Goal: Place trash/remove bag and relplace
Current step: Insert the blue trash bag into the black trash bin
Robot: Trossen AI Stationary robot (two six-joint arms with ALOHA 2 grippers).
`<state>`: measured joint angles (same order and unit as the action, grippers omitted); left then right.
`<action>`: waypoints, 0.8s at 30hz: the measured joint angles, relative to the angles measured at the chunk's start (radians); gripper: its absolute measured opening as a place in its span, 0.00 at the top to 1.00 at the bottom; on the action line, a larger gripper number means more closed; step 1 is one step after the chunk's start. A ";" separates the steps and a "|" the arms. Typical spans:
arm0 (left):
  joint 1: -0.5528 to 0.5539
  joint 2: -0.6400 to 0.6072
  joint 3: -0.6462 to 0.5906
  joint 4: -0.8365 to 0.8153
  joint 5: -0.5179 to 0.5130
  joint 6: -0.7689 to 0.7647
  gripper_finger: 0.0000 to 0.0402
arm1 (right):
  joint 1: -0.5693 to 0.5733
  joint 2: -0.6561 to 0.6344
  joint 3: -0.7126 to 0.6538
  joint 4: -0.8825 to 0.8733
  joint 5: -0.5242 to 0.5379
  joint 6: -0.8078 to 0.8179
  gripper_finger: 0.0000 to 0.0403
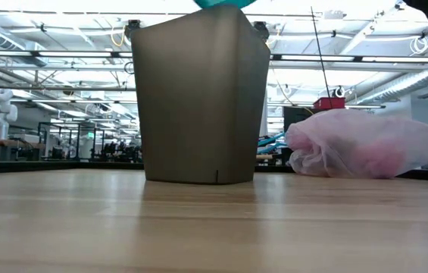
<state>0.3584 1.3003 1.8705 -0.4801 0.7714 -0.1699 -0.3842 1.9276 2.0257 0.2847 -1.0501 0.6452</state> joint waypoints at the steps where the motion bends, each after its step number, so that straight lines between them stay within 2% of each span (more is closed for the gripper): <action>1: 0.000 0.000 0.000 0.000 -0.002 0.000 1.00 | -0.005 0.000 0.017 -0.002 0.002 -0.001 0.98; 8: 0.000 0.000 0.000 0.001 -0.013 0.001 1.00 | -0.057 -0.029 0.110 -0.026 0.015 -0.011 1.00; 11: 0.000 0.000 0.000 0.002 -0.013 0.000 1.00 | -0.086 -0.065 0.127 -0.092 0.032 -0.056 1.00; 15: 0.000 0.001 0.000 0.011 -0.028 -0.001 1.00 | -0.122 -0.118 0.128 -0.232 0.057 -0.149 1.00; 18: 0.000 0.001 0.000 0.034 -0.080 -0.003 0.99 | -0.142 -0.161 0.128 -0.370 0.091 -0.246 1.00; 24: 0.000 0.001 0.000 0.049 -0.186 -0.008 0.87 | -0.154 -0.230 0.128 -0.603 0.199 -0.423 1.00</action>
<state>0.3584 1.3010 1.8706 -0.4308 0.5853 -0.1784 -0.5377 1.6975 2.1540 -0.3186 -0.8510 0.2226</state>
